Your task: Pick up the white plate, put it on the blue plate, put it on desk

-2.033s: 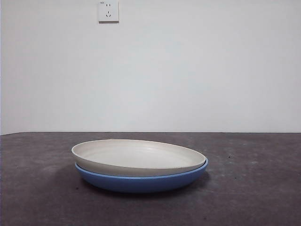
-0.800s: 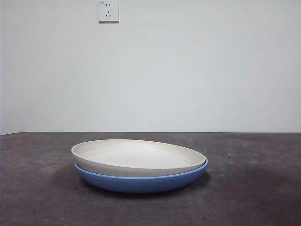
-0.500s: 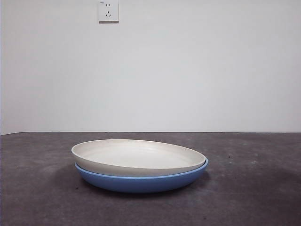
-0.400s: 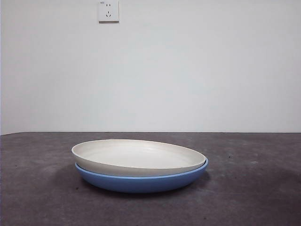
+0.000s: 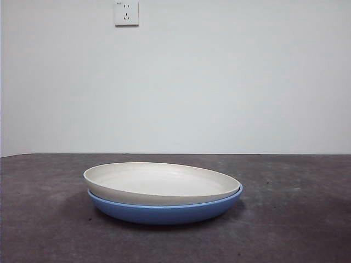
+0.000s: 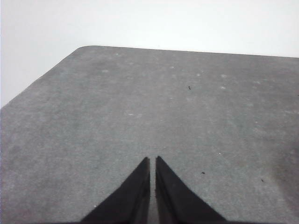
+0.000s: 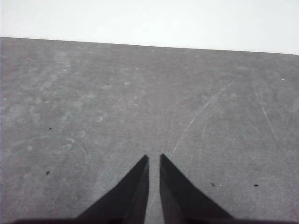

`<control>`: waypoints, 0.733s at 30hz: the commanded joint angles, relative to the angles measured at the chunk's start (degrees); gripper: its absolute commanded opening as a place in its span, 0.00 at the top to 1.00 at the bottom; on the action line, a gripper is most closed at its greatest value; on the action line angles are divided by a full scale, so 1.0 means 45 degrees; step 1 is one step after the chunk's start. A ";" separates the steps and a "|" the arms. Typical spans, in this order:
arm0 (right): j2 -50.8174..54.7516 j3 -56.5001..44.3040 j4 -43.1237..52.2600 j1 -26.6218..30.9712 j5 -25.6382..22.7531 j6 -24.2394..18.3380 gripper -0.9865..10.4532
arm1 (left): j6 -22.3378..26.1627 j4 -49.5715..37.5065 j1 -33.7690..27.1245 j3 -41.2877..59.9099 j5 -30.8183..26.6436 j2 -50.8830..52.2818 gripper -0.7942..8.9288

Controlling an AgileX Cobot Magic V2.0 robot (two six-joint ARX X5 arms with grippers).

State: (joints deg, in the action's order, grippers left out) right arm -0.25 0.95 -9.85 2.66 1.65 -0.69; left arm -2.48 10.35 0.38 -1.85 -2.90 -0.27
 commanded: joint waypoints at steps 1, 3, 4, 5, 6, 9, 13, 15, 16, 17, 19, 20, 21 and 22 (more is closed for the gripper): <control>0.0010 -0.0078 -0.0083 -0.0010 -0.0044 -0.0117 0.88 | 0.0015 0.0039 -0.0010 0.0262 -0.0024 0.0019 0.90; 0.0010 -0.0078 0.0053 -0.0010 -0.0044 -0.0117 0.88 | 0.0015 0.0039 -0.0010 0.0262 -0.0024 0.0019 0.90; 0.0010 -0.0078 0.0155 -0.0010 -0.0044 -0.0117 0.88 | 0.0015 0.0039 -0.0010 0.0262 -0.0024 0.0019 0.90; 0.0010 -0.0078 0.0223 -0.0010 -0.0044 -0.0117 0.88 | 0.0015 0.0039 -0.0010 0.0262 -0.0024 0.0019 0.90; 0.0010 -0.0073 0.0238 -0.0010 -0.0044 -0.0117 0.88 | 0.0015 0.0039 -0.0010 0.0262 -0.0024 0.0019 0.90; 0.0010 -0.0068 0.0233 -0.0010 -0.0044 -0.0112 0.88 | 0.0015 0.0039 -0.0010 0.0262 -0.0024 0.0019 0.90; 0.0010 -0.0068 0.0233 -0.0010 -0.0044 -0.0117 0.88 | 0.0015 0.0039 -0.0010 0.0262 -0.0024 0.0019 0.90; 0.0010 -0.0068 0.0233 -0.0010 -0.0044 -0.0117 0.88 | 0.0015 0.0039 -0.0010 0.0262 -0.0024 0.0019 0.90; 0.0010 -0.0068 0.0233 -0.0010 -0.0044 -0.0117 0.88 | 0.0015 0.0039 -0.0010 0.0262 -0.0024 0.0019 0.90; 0.0010 -0.0068 0.0233 -0.0010 -0.0044 -0.0117 0.88 | 0.0015 0.0039 -0.0010 0.0262 -0.0024 0.0019 0.90; 0.0010 -0.0068 0.0233 -0.0010 -0.0044 -0.0117 0.88 | 0.0015 0.0039 -0.0010 0.0262 -0.0024 0.0019 0.90; 0.0010 -0.0068 0.0233 -0.0010 -0.0044 -0.0117 0.88 | 0.0015 0.0039 -0.0010 0.0262 -0.0024 0.0019 0.90; 0.0010 -0.0068 0.0233 -0.0010 -0.0044 -0.0117 0.88 | 0.0015 0.0039 -0.0010 0.0262 -0.0024 0.0019 0.90; 0.0010 -0.0068 0.0233 -0.0010 -0.0044 -0.0117 0.88 | 0.0015 0.0039 -0.0010 0.0262 -0.0024 0.0019 0.90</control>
